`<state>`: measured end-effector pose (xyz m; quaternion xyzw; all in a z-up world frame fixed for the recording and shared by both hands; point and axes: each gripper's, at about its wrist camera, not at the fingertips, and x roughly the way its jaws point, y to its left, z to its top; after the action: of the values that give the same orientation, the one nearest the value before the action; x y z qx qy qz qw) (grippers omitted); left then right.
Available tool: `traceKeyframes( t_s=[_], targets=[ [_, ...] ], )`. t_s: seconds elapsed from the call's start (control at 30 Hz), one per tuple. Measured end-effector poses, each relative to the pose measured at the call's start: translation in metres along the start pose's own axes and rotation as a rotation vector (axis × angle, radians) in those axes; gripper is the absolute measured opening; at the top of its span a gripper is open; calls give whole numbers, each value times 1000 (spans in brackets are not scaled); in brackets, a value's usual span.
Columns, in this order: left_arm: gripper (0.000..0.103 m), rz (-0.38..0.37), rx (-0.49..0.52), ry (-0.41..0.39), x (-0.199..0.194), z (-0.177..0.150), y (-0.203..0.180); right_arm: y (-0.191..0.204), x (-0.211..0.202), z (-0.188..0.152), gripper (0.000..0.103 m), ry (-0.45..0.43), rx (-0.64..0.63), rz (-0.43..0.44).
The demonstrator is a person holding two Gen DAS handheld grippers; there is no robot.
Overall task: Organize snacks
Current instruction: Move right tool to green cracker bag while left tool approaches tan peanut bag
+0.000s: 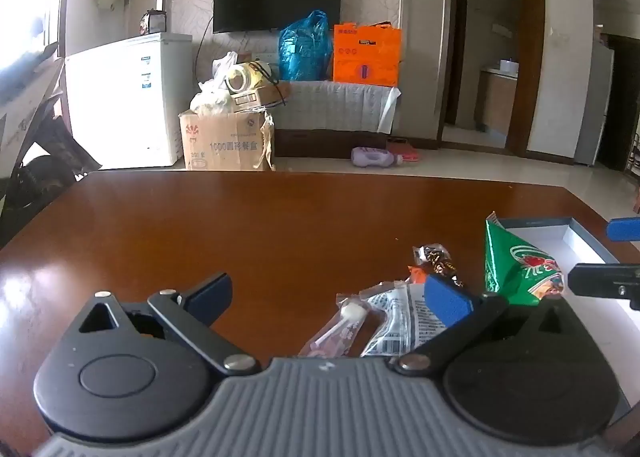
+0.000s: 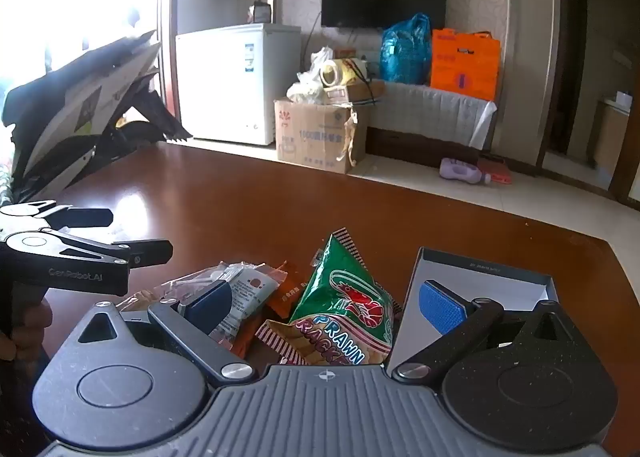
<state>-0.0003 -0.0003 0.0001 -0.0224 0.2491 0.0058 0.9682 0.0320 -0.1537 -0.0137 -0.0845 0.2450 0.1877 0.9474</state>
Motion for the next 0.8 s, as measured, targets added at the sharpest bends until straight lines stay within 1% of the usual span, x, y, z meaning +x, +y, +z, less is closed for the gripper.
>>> traceKeyframes(
  t_s=[0.1, 0.13, 0.17, 0.23, 0.27, 0.43, 0.57, 0.63, 0.8],
  targets=[
    [103, -14, 31, -26, -2, 0, -2, 0, -1, 0, 101, -6, 2, -2],
    [103, -21, 37, -17, -1, -3, -2, -1, 0, 0, 101, -3, 4, 0],
    [103, -18, 31, 9, 2, -1, -4, -1, -1, 0, 101, -3, 3, -1],
    [103, -62, -3, -9, -5, -1, 4, 0, -1, 0, 101, -1, 0, -1],
    [103, -79, -4, -3, -6, 0, 6, 1, -1, 0, 101, 2, -1, -1],
    [103, -125, 37, -2, -8, -1, -5, -3, -1, 4, 101, 7, 4, 4],
    [103, -182, 60, -13, -13, 0, -6, -2, 0, 2, 101, 7, 5, 1],
    [103, -212, 68, 9, -11, 0, -9, -3, -1, 2, 101, 9, 4, 0],
    [103, -279, 88, 92, -6, -2, -16, 0, 0, 0, 101, 14, -3, -5]
  ],
)
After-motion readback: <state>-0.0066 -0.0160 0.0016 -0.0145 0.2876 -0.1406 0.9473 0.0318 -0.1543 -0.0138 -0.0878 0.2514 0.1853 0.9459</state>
